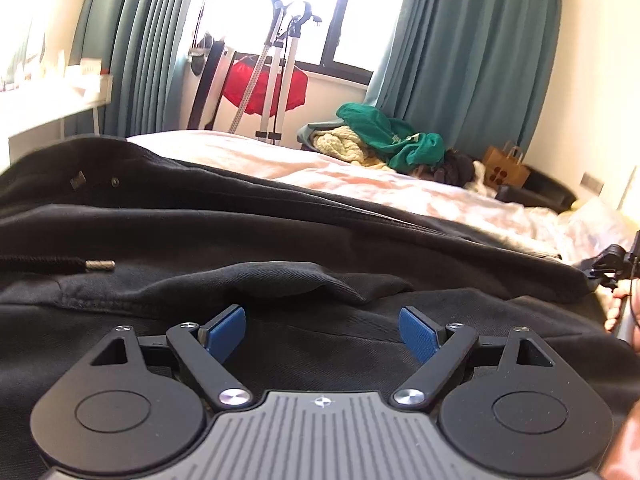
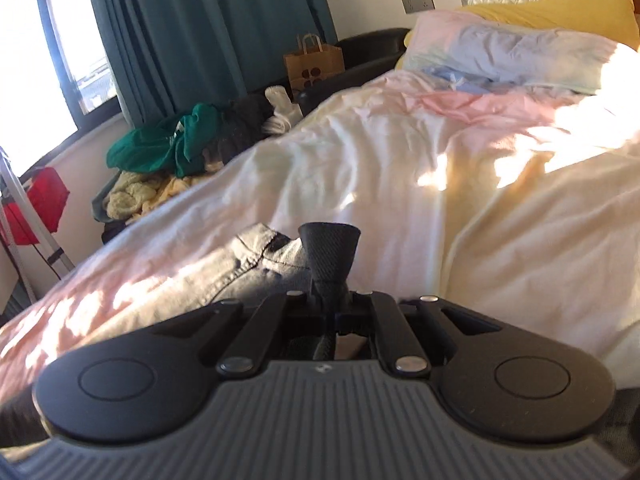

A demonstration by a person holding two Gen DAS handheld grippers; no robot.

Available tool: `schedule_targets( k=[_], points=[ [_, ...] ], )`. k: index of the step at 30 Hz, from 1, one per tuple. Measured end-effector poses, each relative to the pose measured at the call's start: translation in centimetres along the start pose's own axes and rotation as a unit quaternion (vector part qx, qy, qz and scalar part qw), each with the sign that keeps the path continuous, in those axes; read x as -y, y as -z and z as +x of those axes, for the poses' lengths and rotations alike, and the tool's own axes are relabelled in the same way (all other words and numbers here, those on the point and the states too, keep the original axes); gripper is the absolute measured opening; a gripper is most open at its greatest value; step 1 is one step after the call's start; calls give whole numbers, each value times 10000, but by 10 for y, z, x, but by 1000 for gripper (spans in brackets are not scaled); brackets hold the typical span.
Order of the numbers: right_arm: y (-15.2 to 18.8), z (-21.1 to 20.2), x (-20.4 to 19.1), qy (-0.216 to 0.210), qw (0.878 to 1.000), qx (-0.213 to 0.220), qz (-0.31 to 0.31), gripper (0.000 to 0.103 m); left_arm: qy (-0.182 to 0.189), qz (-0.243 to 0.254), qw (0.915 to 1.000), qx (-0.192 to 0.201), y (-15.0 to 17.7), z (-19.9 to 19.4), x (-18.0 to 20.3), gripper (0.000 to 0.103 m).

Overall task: Fold clothes
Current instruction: 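Grasp the garment edge with the right gripper while the left gripper hovers above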

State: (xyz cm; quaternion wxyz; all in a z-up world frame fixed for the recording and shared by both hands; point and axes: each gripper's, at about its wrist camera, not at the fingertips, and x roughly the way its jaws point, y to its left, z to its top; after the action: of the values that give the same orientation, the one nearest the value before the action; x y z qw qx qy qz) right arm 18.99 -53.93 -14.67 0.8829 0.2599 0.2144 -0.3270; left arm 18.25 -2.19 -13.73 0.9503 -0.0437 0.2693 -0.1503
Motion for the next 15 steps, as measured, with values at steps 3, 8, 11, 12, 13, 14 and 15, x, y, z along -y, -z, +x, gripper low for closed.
schedule_targets(
  k=[3, 8, 11, 12, 13, 14, 15],
  points=[
    [14, -1, 13, -156, 9995, -82, 275, 10, -26, -4, 10000, -89, 1, 2, 1, 86],
    [1, -28, 6, -143, 9995, -273, 70, 17, -68, 160, 9998, -78, 0, -3, 6, 86],
    [2, -68, 4, -332, 9994, -28, -5, 58, -6, 134, 9998, -113, -2, -13, 6, 86],
    [5, -83, 2, -436, 9990, 4, -4, 67, 13, 135, 9999, -99, -3, -17, 6, 86],
    [9, -98, 1, -530, 9986, 8, -10, 72, 4, 156, 9999, -72, -4, -22, 7, 86],
    [14, -113, 1, -644, 9979, 10, 33, 71, -4, 177, 9998, -45, -4, -26, 9, 86],
    [20, -129, 2, -775, 9969, 8, 119, 71, -14, 202, 9998, -18, -4, -30, 10, 86]
  ],
)
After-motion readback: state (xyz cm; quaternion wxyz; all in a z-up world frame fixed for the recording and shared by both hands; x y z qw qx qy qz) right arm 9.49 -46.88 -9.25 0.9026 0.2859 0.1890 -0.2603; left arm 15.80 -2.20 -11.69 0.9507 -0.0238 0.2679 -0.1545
